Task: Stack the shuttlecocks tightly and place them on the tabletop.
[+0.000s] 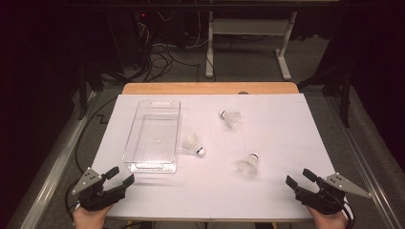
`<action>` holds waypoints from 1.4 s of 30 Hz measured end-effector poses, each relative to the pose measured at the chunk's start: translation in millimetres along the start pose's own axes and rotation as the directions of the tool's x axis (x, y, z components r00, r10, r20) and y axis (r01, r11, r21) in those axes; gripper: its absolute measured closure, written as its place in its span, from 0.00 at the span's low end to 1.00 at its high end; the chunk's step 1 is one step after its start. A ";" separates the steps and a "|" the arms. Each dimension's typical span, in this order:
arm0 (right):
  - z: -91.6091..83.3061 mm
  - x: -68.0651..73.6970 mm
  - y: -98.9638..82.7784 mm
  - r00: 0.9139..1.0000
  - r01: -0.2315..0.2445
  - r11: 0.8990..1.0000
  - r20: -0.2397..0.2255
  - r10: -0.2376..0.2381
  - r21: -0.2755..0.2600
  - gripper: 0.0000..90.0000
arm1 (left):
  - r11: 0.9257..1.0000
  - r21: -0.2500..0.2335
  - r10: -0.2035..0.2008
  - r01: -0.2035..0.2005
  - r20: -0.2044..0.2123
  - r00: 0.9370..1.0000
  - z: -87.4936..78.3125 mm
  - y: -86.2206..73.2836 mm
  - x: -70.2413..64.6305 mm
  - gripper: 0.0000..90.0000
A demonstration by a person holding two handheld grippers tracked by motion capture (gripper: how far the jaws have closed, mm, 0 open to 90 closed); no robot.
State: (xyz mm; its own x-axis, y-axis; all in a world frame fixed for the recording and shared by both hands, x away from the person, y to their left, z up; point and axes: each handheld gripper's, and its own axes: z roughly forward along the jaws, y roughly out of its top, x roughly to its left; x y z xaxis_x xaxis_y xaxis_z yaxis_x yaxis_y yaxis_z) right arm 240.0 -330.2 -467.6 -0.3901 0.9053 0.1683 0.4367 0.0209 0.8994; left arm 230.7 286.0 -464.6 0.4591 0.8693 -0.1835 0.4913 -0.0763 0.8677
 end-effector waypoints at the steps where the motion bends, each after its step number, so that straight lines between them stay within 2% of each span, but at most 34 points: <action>1: -0.1 0.1 0.0 1.000 0.000 1.000 -0.001 0.000 0.000 0.29 | 1.000 0.000 0.000 0.000 0.000 1.000 -0.1 -0.2 -0.2 0.35; 27: 0.1 0.7 -0.1 1.000 0.001 1.000 0.000 -0.001 0.010 0.29 | 1.000 -0.002 -0.005 0.005 0.000 1.000 -2.2 -0.6 -3.1 0.35; 42: 0.3 1.1 -0.2 1.000 0.006 1.000 -0.001 -0.006 0.012 0.29 | 1.000 0.007 0.020 -0.020 0.018 1.000 -0.1 0.5 -13.2 0.35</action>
State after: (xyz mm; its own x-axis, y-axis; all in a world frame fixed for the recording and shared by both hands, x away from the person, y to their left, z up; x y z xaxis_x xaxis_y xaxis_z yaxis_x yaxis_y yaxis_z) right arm 239.7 -329.0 -467.6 -0.3931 0.9049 0.1634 0.4442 0.0313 0.8954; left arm 224.8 274.6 -461.8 0.4819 0.8586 -0.1746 0.4875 -0.0972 0.8677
